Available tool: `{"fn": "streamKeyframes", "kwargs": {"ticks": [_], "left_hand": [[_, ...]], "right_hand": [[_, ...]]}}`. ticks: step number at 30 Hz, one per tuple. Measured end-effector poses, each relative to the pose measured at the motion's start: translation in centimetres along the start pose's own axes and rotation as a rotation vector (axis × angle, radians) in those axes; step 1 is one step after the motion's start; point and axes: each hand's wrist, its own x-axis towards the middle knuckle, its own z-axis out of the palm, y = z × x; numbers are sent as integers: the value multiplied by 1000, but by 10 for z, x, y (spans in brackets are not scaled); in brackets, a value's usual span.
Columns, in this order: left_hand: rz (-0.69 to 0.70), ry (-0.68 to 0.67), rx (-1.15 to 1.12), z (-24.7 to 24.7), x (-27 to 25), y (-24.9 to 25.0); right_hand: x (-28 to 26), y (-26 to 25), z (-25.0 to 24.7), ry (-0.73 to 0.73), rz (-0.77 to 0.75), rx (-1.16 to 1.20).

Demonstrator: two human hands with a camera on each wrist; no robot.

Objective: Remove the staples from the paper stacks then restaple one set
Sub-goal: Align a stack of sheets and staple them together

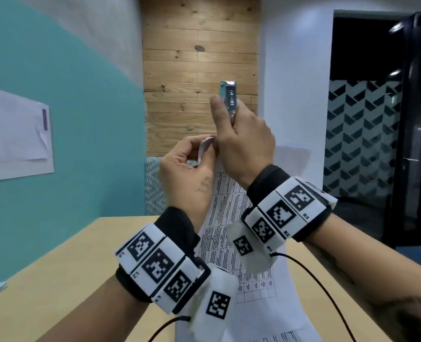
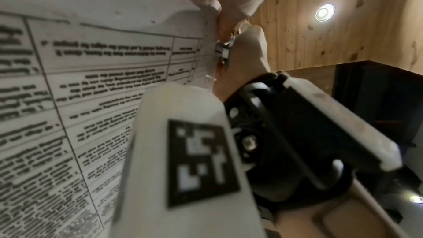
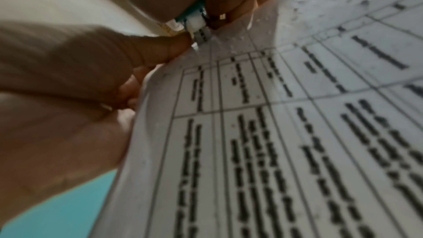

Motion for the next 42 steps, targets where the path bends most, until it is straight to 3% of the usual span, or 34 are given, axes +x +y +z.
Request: {"fn": "streamKeyframes", "kwargs": {"ticks": [13, 17, 21, 23, 28, 33, 35, 42], "left_hand": [[-26, -36, -47, 8, -2, -3], [-38, -30, -69, 6, 4, -1], [-47, -49, -47, 2, 4, -1], [-50, -64, -52, 0, 5, -1], [-77, -97, -59, -6, 13, -3], [-138, -122, -120, -12, 17, -5], [-154, -136, -133, -13, 18, -6], [-229, -108, -124, -15, 17, -6]], "right_hand": [[8, 15, 13, 106, 53, 232], [10, 13, 3, 70, 75, 255], [14, 30, -23, 357, 176, 516], [3, 47, -34, 400, 250, 590], [-51, 104, -37, 245, 444, 615], [-76, 146, -39, -164, 684, 780], [-80, 151, -38, -267, 710, 798], [-86, 154, -41, -238, 702, 793]]}}
